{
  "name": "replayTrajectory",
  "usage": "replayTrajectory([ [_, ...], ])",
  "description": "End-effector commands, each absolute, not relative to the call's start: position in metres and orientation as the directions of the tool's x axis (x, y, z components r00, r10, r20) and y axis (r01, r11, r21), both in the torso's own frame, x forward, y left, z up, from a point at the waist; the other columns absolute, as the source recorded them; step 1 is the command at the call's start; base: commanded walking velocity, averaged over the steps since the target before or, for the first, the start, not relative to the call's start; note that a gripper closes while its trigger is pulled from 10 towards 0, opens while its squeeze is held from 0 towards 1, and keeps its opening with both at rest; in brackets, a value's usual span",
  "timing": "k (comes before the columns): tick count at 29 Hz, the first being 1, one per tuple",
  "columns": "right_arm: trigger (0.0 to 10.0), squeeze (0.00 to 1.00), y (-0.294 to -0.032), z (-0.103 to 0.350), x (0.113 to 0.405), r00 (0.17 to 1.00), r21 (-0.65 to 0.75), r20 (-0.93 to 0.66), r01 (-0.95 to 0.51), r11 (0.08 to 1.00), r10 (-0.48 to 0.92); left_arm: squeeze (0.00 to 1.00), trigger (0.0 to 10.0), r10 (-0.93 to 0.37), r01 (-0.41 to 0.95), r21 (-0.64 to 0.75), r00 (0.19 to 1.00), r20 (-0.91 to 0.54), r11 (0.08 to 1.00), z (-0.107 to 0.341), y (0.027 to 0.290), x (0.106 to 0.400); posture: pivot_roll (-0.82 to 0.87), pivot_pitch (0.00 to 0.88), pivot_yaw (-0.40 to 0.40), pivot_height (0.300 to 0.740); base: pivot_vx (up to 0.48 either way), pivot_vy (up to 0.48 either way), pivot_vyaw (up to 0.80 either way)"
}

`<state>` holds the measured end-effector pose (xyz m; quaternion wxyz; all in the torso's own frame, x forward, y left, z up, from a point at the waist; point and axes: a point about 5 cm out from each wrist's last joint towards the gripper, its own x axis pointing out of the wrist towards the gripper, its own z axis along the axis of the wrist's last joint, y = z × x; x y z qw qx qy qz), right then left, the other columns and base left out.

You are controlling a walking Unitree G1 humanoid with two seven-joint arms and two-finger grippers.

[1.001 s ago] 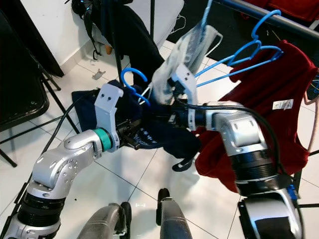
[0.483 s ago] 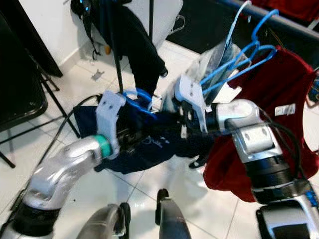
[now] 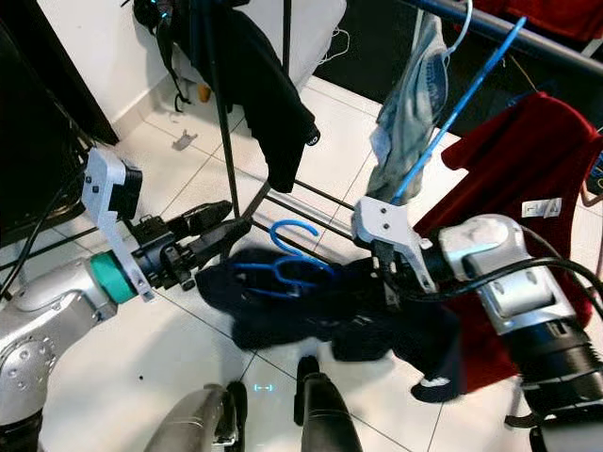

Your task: Hang hanger

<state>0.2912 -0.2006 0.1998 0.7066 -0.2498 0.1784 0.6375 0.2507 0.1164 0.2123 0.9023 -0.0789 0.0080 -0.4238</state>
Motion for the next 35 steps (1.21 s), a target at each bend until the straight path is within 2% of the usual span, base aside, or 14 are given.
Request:
replayTrajectory([
  [1,0.0,0.00,-0.195,0.211,0.290,0.113,-0.172,-0.509,-0.985,0.028,0.853,0.00,10.0,-0.792,0.788,-0.141,0.610,0.041,0.599,0.209,0.112,0.244,-0.09,0.230,0.061,0.740,0.000,0.000,0.00],
  [5,0.0,0.00,-0.194,0.213,0.291,0.119,-0.184,-0.498,-0.982,0.029,0.859,0.00,10.0,-0.788,0.784,-0.135,0.614,0.032,0.606,0.208,0.112,0.244,-0.09,0.229,0.062,0.740,0.000,0.000,0.00],
  [8,0.0,0.00,-0.190,0.219,0.291,0.113,-0.205,-0.471,-0.979,0.016,0.875,0.00,10.0,-0.750,0.748,-0.051,0.660,-0.047,0.661,0.198,0.118,0.251,-0.09,0.228,0.063,0.740,0.000,0.000,0.00],
  [10,0.0,0.00,-0.190,0.219,0.291,0.113,-0.205,-0.471,-0.979,0.016,0.875,0.00,10.0,-0.750,0.748,-0.051,0.660,-0.047,0.661,0.198,0.118,0.251,-0.09,0.228,0.063,0.740,0.000,0.000,0.00],
  [12,0.0,0.00,-0.188,0.223,0.289,0.102,-0.222,-0.456,-0.975,-0.002,0.884,0.00,10.0,-0.721,0.726,0.030,0.687,-0.098,0.687,0.191,0.123,0.254,-0.09,0.228,0.063,0.740,0.000,0.000,0.00],
  [14,0.0,0.00,-0.188,0.223,0.289,0.102,-0.222,-0.456,-0.975,-0.002,0.884,0.00,10.0,-0.721,0.726,0.030,0.687,-0.098,0.687,0.191,0.123,0.254,-0.09,0.228,0.063,0.740,0.000,0.000,0.00],
  [15,0.0,0.00,-0.187,0.222,0.287,0.082,-0.230,-0.470,-0.973,-0.032,0.879,0.00,10.0,-0.729,0.737,0.100,0.675,-0.111,0.668,0.193,0.128,0.253,-0.08,0.229,0.063,0.740,0.000,0.000,0.00],
  [16,0.0,0.00,-0.187,0.222,0.287,0.082,-0.230,-0.470,-0.973,-0.032,0.879,0.00,10.0,-0.729,0.737,0.100,0.675,-0.111,0.668,0.193,0.128,0.253,-0.08,0.229,0.063,0.740,0.000,0.000,0.00],
  [17,0.0,0.00,-0.186,0.221,0.284,0.061,-0.237,-0.490,-0.969,-0.065,0.870,1.00,10.0,-0.758,0.768,0.185,0.638,-0.135,0.613,0.197,0.133,0.248,-0.07,0.230,0.063,0.740,0.000,0.000,0.00],
  [18,0.0,0.00,-0.186,0.221,0.284,0.061,-0.237,-0.490,-0.969,-0.065,0.870,1.00,10.0,-0.758,0.768,0.185,0.638,-0.135,0.613,0.197,0.133,0.248,-0.07,0.230,0.063,0.740,0.000,0.000,0.00],
  [20,0.0,0.00,-0.183,0.218,0.282,0.031,-0.243,-0.512,-0.964,-0.111,0.858,1.00,10.0,-0.810,0.825,0.279,0.550,-0.201,0.491,0.201,0.139,0.238,-0.07,0.228,0.064,0.740,0.000,0.000,0.00],
  [25,0.0,0.00,-0.177,0.217,0.283,0.012,-0.248,-0.510,-0.959,-0.134,0.860,1.00,10.0,-0.823,0.843,0.321,0.513,-0.244,0.431,0.201,0.139,0.236,-0.07,0.225,0.064,0.740,0.000,0.000,0.00],
  [26,0.0,0.00,-0.174,0.216,0.283,-0.002,-0.250,-0.512,-0.956,-0.151,0.859,0.00,10.0,-0.838,0.855,0.332,0.486,-0.248,0.398,0.203,0.137,0.235,-0.07,0.225,0.064,0.740,0.000,0.000,0.00],
  [35,0.0,0.00,-0.164,0.213,0.285,-0.040,-0.261,-0.518,-0.944,-0.202,0.854,0.00,10.0,-0.903,0.912,0.289,0.362,-0.232,0.291,0.212,0.128,0.229,-0.07,0.214,0.066,0.740,0.000,0.000,0.00],
])
